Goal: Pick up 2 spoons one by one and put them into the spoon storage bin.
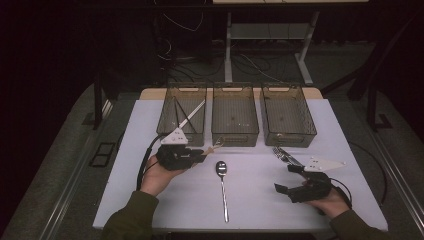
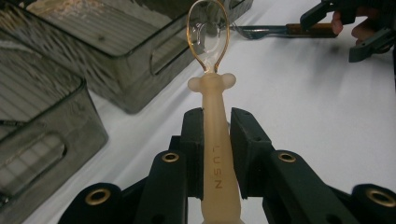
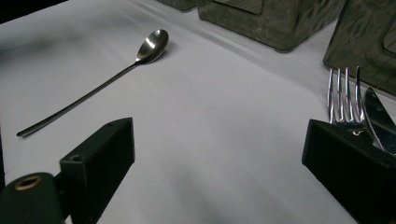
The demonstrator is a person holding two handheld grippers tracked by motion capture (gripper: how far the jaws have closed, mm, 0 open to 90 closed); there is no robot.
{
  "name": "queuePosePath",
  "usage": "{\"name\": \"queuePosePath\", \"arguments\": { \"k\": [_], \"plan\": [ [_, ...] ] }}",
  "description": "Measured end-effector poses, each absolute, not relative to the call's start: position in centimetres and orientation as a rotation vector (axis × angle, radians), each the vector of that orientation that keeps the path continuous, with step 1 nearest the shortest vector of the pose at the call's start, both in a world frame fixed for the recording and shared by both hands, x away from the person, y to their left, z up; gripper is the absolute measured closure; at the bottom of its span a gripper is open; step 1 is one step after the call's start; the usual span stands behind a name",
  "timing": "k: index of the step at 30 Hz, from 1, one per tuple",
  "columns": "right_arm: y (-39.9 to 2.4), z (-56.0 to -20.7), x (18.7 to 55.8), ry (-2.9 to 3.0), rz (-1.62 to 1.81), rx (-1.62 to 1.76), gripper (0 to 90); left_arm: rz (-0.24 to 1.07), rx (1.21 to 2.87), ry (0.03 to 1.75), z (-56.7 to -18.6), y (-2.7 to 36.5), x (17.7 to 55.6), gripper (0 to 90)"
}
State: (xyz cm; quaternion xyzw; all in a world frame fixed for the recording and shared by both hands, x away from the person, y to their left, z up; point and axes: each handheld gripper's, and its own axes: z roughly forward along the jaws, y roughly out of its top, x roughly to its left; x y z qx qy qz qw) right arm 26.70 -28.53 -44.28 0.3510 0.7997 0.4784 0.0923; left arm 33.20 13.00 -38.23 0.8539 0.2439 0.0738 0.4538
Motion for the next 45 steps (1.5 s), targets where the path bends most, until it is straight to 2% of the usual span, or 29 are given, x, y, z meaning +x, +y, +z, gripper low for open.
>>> {"name": "queuePosePath", "arguments": {
  "k": [27, 45],
  "plan": [
    [-28.6, -44.2, 26.7, 2.367, 1.429, 1.047, 9.5, 0.253, 2.109, 0.582, -36.3, 7.7, 39.1, 75.4],
    [-28.6, -44.2, 26.7, 2.368, 1.437, 1.039, 9.5, 0.285, 2.158, 0.702, -37.7, 4.5, 44.7, 75.2]
  ]
}}
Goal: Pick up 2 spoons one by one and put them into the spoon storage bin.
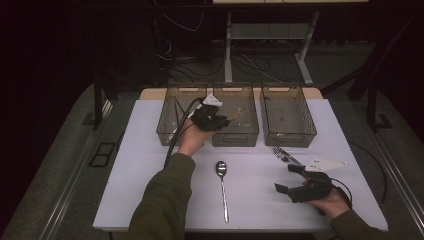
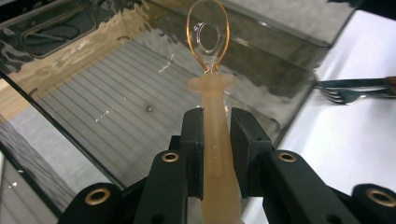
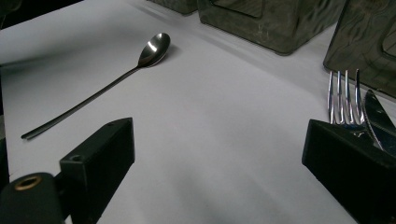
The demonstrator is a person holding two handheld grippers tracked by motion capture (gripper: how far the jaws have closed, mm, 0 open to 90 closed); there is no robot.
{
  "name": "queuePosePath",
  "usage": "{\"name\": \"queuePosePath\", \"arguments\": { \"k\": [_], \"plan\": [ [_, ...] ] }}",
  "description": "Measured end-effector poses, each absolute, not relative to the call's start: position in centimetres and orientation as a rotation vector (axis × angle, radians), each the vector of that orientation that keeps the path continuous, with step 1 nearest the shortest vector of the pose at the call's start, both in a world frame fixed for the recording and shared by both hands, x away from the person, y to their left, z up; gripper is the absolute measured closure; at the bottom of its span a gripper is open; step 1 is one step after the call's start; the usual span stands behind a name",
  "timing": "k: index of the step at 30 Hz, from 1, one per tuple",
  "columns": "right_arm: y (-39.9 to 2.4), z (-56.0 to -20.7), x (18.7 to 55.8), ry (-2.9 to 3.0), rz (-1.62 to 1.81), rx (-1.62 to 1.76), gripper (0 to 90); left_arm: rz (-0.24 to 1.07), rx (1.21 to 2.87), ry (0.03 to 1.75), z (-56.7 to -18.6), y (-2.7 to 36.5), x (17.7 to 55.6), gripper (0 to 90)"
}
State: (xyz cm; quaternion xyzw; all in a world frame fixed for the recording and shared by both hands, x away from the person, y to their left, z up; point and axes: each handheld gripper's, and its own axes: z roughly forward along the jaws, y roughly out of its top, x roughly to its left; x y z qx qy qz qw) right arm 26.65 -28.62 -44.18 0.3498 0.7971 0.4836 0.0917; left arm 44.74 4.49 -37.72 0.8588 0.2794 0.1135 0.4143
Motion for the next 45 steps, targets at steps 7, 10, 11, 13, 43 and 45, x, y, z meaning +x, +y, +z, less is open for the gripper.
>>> {"name": "queuePosePath", "arguments": {
  "k": [7, 10, 11, 13, 43, 45],
  "plan": [
    [-28.6, -44.1, 26.6, 2.367, 1.446, 1.040, 9.5, 0.279, 2.210, 0.768, -38.5, 2.9, 46.1, 75.0],
    [-28.6, -44.1, 26.5, 2.369, 1.446, 1.038, 9.5, 0.271, 2.241, 0.785, -39.0, 2.5, 46.4, 74.6],
    [-28.6, -44.1, 26.5, 2.369, 1.445, 1.038, 9.5, 0.267, 2.253, 0.794, -39.2, 2.4, 46.5, 74.1],
    [-28.6, -44.1, 26.5, 2.372, 1.445, 1.028, 9.4, 0.257, 2.259, 0.802, -39.5, 2.4, 46.6, 70.6],
    [-28.5, -44.2, 26.6, 2.372, 1.431, 1.037, 9.5, 0.238, 2.140, 0.695, -37.6, 6.6, 37.4, 23.7],
    [-28.5, -44.2, 26.6, 2.372, 1.428, 1.036, 9.5, 0.229, 2.145, 0.681, -37.8, 6.9, 36.6, 23.9]
  ]
}}
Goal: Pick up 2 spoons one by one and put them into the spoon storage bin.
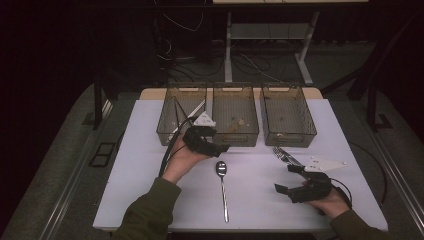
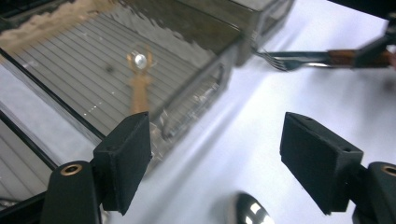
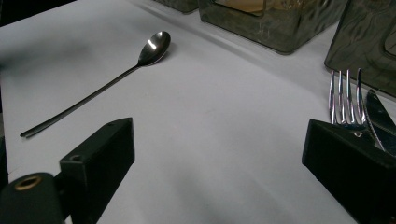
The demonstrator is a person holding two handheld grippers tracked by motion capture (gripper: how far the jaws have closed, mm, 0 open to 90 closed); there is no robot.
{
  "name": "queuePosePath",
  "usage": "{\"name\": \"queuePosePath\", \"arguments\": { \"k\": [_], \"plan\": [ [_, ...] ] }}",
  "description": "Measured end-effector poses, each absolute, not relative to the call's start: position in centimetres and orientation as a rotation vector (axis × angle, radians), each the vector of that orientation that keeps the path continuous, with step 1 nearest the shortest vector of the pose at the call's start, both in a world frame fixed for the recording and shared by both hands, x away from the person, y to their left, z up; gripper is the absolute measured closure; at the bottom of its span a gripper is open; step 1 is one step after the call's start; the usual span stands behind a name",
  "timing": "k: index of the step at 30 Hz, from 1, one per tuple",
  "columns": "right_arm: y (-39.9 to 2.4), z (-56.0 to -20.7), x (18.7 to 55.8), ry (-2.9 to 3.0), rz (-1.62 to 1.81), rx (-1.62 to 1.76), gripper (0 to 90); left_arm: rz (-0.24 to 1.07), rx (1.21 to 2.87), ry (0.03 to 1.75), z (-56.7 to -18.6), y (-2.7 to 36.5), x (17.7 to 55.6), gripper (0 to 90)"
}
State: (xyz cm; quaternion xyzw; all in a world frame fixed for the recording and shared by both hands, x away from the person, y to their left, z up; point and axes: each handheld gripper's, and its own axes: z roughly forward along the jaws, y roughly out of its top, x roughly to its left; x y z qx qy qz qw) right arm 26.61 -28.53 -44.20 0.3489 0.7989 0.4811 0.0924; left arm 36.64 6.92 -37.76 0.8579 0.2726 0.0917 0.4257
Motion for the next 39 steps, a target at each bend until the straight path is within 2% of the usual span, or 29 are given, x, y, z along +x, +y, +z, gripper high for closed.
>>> {"name": "queuePosePath", "arguments": {
  "k": [4, 7, 16, 20, 25, 30, 39],
  "plan": [
    [-28.6, -44.2, 26.6, 2.369, 1.430, 1.037, 9.5, 0.204, 2.123, 0.668, -38.2, 7.4, 34.8, 26.5],
    [-28.6, -44.1, 26.6, 2.369, 1.428, 1.035, 9.5, 0.220, 2.126, 0.651, -38.8, 7.8, 33.6, 32.2],
    [-28.6, -44.1, 26.5, 2.367, 1.428, 1.036, 9.5, 0.190, 2.150, 0.594, -40.5, 8.3, 30.0, 63.9],
    [-28.6, -44.1, 26.5, 2.367, 1.427, 1.036, 9.5, 0.122, 2.151, 0.569, -41.2, 8.2, 28.8, 76.7],
    [-28.6, -44.1, 26.5, 2.368, 1.427, 1.036, 9.5, 0.062, 2.182, 0.533, -42.0, 7.7, 27.5, 88.0],
    [-28.6, -44.2, 26.5, 2.367, 1.425, 1.038, 9.5, 0.002, 2.217, 0.497, -42.9, 6.8, 26.5, 89.3],
    [-28.6, -44.2, 26.6, 2.367, 1.423, 1.037, 9.5, -0.025, 2.317, 0.422, -44.1, 5.3, 25.3, 89.4]
  ]
}}
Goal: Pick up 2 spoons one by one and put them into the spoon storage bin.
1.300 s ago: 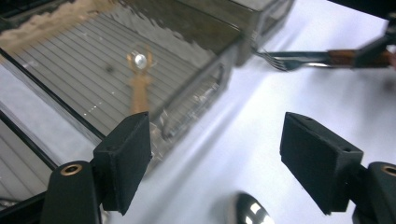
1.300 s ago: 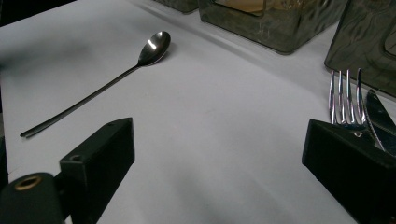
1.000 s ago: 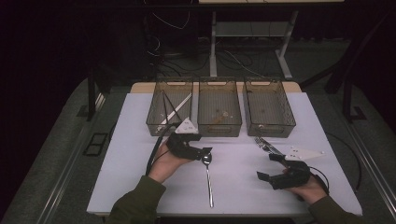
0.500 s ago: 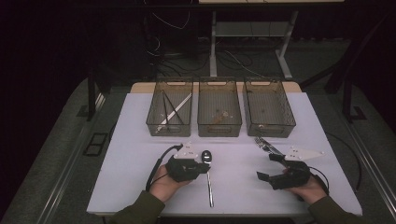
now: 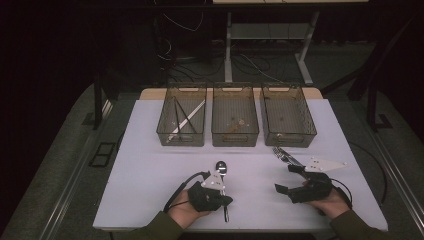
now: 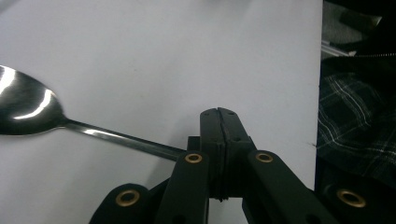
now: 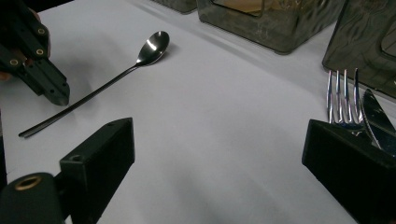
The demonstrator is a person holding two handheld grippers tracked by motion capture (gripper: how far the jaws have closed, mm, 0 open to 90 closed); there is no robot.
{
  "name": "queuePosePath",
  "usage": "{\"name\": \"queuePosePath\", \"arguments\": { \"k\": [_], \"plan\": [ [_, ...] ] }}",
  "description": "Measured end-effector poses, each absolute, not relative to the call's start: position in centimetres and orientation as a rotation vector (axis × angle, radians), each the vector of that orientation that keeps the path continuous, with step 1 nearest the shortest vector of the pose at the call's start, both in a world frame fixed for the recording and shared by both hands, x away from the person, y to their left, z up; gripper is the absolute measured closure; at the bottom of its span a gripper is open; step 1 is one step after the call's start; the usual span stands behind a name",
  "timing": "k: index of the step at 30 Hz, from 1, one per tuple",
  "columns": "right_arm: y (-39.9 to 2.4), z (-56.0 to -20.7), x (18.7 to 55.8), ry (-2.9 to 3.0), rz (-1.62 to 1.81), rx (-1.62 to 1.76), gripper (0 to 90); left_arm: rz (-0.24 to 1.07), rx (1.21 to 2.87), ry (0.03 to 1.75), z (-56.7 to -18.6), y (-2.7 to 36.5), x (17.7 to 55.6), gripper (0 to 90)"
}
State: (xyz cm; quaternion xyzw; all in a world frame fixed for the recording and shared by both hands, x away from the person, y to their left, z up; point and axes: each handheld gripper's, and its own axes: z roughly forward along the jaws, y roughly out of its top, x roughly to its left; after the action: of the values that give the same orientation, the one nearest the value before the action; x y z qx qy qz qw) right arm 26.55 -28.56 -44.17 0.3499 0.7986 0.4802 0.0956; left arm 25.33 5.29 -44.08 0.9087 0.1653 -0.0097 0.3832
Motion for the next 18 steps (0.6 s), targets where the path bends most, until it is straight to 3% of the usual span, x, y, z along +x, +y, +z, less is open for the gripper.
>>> {"name": "queuePosePath", "arguments": {
  "k": [18],
  "plan": [
    [-28.60, -44.15, 26.55, 2.366, 1.424, 1.039, 9.5, -0.033, 2.373, 0.397, -44.46, 4.76, 25.08, 89.7]
  ]
}}
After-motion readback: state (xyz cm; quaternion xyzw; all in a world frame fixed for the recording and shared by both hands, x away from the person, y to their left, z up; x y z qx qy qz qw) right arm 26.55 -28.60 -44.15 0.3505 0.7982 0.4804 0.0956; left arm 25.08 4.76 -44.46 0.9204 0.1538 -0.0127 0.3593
